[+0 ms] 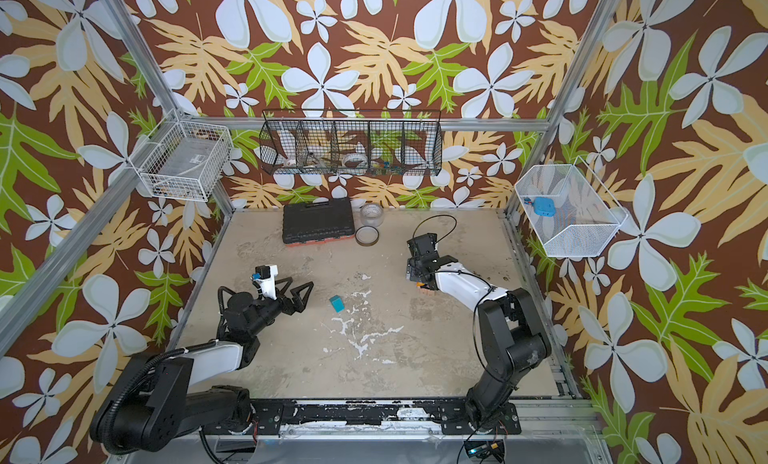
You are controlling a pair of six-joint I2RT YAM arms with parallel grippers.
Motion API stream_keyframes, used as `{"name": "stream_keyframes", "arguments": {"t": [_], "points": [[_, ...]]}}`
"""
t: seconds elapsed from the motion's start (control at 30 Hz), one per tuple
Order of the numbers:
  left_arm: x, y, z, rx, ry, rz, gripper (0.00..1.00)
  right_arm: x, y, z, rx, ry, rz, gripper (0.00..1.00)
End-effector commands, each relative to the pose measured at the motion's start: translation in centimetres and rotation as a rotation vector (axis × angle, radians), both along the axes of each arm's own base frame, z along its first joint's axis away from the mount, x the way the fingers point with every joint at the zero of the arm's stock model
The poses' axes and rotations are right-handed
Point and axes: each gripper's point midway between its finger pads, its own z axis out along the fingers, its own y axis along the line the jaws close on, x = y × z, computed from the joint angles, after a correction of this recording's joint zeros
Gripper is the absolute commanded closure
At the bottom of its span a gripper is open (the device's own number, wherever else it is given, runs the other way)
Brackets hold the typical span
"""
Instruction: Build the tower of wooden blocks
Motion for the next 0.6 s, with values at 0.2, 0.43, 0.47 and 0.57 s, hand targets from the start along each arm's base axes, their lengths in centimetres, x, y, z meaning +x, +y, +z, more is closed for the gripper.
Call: {"name": "stream_keyframes", "arguments": {"t": [0.2,0.43,0.47,0.57], "points": [[0.15,-0.14,0.56,0.001,-0.022,-0.01,0.0,0.48,-0.28,-0.2,-0.03,-0.005,-0.003,0.25],[0.14,-0.18,0.55,0.001,-0.022,-0.013,0.0,0.43,-0.32,-0.22,-0.029,-0.007,-0.002,0.33],[0.12,-0.18,0.49,0.001,-0.019,-0.013,0.0,0.38,-0.3,-0.34,-0.03,-0.004,-0.001,0.33],[0.18,-0.19,0.61,0.001,-0.023,-0.013,0.0,0.37,-0.21,-0.37,-0.028,-0.004,0.005,0.29]]}}
